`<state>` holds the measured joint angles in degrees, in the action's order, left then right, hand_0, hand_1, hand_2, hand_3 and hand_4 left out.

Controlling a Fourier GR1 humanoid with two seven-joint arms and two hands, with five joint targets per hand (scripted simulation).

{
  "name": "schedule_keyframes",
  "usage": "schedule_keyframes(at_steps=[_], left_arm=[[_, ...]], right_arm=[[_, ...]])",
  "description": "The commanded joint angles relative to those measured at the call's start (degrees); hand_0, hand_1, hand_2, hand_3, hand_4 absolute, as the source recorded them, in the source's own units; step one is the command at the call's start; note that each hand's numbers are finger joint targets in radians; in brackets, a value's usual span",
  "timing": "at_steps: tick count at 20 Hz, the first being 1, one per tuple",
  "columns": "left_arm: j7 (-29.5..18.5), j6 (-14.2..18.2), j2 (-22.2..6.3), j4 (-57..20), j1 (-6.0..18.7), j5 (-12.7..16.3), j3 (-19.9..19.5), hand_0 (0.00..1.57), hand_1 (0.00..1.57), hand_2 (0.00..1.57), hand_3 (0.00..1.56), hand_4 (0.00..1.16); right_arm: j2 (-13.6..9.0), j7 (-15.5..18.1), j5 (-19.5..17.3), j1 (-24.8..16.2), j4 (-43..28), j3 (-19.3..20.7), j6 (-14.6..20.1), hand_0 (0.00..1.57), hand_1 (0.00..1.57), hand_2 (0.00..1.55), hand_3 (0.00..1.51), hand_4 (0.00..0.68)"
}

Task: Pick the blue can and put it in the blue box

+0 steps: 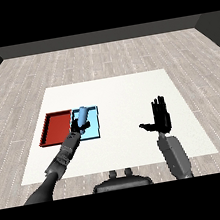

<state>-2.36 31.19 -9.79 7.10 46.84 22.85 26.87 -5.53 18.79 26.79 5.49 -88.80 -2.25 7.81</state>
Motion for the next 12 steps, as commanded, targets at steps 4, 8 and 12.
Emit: schedule_keyframes(at_steps=[4, 8, 12], left_arm=[[2.3, -7.2, -2.6, -6.0, 3.1, -0.5, -2.1, 0.0, 0.0, 0.0, 0.0, 0.0], [2.9, -4.9, -0.2, -6.5, 3.9, -2.2, -2.2, 0.0, 0.0, 0.0, 0.0, 0.0], [-1.0, -0.6, 0.5, -6.4, 2.4, -2.4, -3.0, 0.0, 0.0, 0.0, 0.0, 0.0]], right_arm=[[2.2, 0.6, -2.9, 3.5, 3.5, -1.2, 2.4, 0.0, 0.0, 0.0, 0.0, 0.0], [1.6, 0.9, -0.3, 6.3, 6.5, 2.0, 0.1, 0.0, 0.0, 0.0, 0.0, 0.0], [-1.6, -0.4, 1.4, 2.4, 1.9, 3.5, -3.0, 0.0, 0.0, 0.0, 0.0, 0.0]])
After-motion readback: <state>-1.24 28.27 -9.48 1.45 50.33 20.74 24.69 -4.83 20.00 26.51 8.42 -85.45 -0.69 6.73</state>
